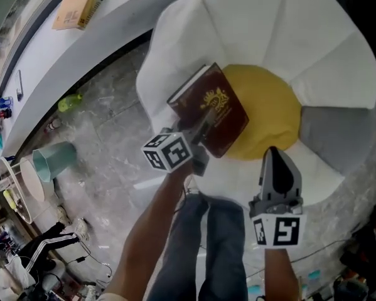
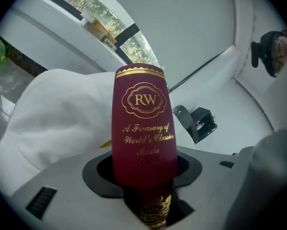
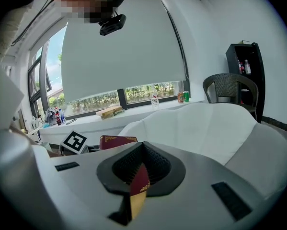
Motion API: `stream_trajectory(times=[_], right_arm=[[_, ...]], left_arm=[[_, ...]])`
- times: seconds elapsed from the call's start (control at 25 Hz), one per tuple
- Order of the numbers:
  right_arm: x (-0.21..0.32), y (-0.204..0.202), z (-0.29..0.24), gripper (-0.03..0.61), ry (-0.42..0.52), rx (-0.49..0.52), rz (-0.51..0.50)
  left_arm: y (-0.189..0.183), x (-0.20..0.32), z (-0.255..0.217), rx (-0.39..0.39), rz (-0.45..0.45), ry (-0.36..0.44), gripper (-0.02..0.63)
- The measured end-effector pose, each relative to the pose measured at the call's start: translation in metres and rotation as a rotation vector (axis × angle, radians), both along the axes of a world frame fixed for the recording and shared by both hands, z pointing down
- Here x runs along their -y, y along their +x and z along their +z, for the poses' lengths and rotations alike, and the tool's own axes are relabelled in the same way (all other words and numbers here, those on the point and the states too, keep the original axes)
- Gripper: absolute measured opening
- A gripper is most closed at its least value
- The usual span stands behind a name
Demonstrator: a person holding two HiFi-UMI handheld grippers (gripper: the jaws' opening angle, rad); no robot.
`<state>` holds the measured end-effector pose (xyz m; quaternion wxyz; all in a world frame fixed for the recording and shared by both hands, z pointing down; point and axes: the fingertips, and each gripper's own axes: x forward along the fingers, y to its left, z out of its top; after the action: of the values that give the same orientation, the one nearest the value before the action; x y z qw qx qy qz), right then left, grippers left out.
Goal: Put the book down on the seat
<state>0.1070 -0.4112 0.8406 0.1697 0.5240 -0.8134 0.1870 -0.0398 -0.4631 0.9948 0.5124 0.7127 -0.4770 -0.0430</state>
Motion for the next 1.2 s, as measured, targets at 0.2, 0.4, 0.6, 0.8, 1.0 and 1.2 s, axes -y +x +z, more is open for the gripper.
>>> stream_trajectory(times=[0.2, 0.4, 0.6, 0.8, 1.0, 1.2], right_arm=[[0.005, 0.000, 0.009, 0.003, -0.003, -0.013, -0.031], [0.010, -0.009, 0.012, 0.003, -0.017, -0.008, -0.056], [0.013, -0.020, 0.015, 0.003, -0.018, -0.008, -0.090], [0.015, -0.022, 0.014, 0.003, -0.024, -0.008, -0.107], [0.015, -0.020, 0.011, 0.005, -0.045, 0.012, -0.080], [0.013, -0.025, -0.003, 0.005, -0.011, -0.008, -0.093]], left_arm=[[-0.006, 0.002, 0.013, -0.082, -0.016, -0.025, 0.238], [-0.013, 0.000, 0.029, -0.076, -0.012, -0.106, 0.248], [-0.016, 0.001, 0.033, -0.019, -0.007, -0.149, 0.289], [-0.024, -0.004, 0.040, 0.056, -0.037, -0.200, 0.345], [-0.025, -0.016, 0.042, 0.053, -0.072, -0.232, 0.351], [-0.034, -0.041, 0.041, 0.017, -0.097, -0.283, 0.364]])
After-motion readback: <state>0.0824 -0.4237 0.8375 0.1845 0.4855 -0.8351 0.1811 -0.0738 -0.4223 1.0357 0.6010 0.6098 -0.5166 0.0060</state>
